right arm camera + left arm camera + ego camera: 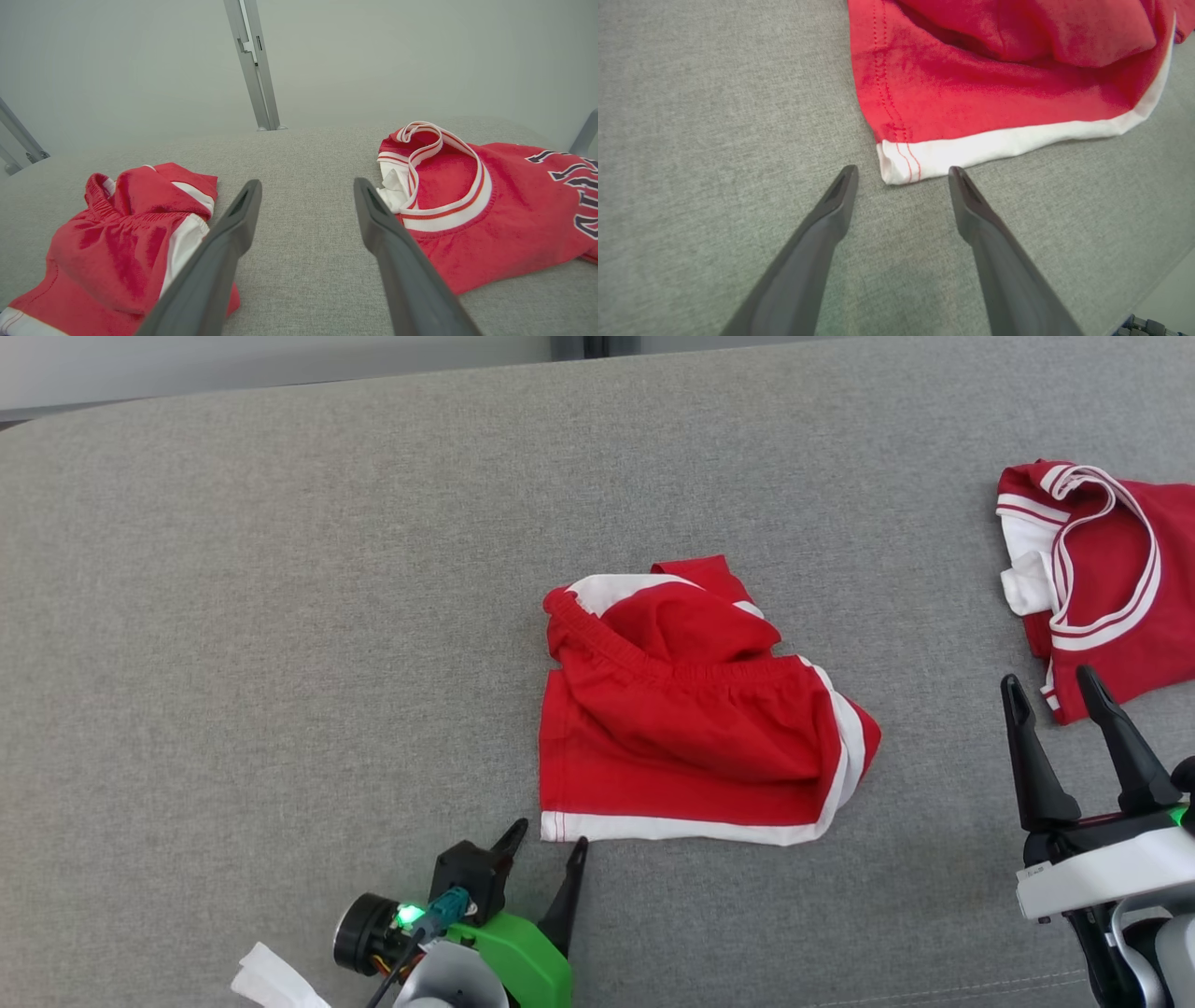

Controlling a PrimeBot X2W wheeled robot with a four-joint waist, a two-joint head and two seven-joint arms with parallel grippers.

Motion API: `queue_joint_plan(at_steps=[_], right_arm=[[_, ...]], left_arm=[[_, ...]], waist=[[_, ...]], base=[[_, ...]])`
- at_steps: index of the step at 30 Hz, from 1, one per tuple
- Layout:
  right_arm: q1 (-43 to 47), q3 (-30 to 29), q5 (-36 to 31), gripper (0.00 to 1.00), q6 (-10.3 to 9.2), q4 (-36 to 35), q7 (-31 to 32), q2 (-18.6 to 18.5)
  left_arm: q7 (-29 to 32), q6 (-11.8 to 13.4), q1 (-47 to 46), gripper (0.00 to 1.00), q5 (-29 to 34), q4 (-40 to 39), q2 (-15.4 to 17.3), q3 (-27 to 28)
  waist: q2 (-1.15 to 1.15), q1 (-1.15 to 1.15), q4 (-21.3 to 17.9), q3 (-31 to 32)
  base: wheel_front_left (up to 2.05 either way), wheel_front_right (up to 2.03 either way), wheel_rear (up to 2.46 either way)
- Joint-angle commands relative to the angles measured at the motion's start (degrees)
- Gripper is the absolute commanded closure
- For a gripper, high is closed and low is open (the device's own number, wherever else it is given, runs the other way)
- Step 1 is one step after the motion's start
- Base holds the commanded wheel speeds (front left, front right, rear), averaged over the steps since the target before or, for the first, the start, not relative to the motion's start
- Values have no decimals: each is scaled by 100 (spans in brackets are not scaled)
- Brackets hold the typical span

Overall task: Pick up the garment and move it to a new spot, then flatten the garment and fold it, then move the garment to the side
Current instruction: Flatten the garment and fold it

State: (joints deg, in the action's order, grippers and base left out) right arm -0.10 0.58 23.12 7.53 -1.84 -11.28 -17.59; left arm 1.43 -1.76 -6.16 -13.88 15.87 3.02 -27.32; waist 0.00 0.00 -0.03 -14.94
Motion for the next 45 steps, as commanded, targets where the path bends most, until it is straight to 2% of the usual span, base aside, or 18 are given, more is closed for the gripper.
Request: queue_joint_plan(at_steps=[1,8,20,26,28,29,37,45], right_arm=[[-74,20,37,0,-9,27,9,-45],[-305,308,160,0,-8,162,156,-249],[-1457,2037,815,0,-9,990,686,-856],[-1803,2450,1099,0,-8,1255,885,-1012],[-1917,2602,1201,20,-8,1343,977,-1050],[-2129,2909,1416,98,-8,1463,1121,-1115],[-2333,3351,2059,100,-9,1576,1277,-1291],[-2146,2879,1911,100,-9,1396,-1,-1405]], left_arm=[[-37,19,-141,100,-26,68,7,16],[-155,-48,-395,100,-140,394,4,18],[-391,-72,-622,100,-267,712,6,-175],[-475,-19,-685,100,-325,766,6,-260],[-502,-5,-731,100,-360,779,6,-282],[-542,7,-805,100,-394,807,5,-323],[-738,85,-915,100,-460,846,9,-352],[-1351,249,-1015,100,-337,426,73,-240]], waist=[[0,0,-19,-24],[0,0,-18,-124],[0,0,207,-172],[0,0,287,-209],[0,0,307,-245],[0,0,348,-315],[0,0,417,-381],[0,0,421,-232]], base=[[0,0,0],[0,0,0],[0,0,0],[0,0,0],[0,0,0],[0,0,0],[0,0,0],[0,0,0]])
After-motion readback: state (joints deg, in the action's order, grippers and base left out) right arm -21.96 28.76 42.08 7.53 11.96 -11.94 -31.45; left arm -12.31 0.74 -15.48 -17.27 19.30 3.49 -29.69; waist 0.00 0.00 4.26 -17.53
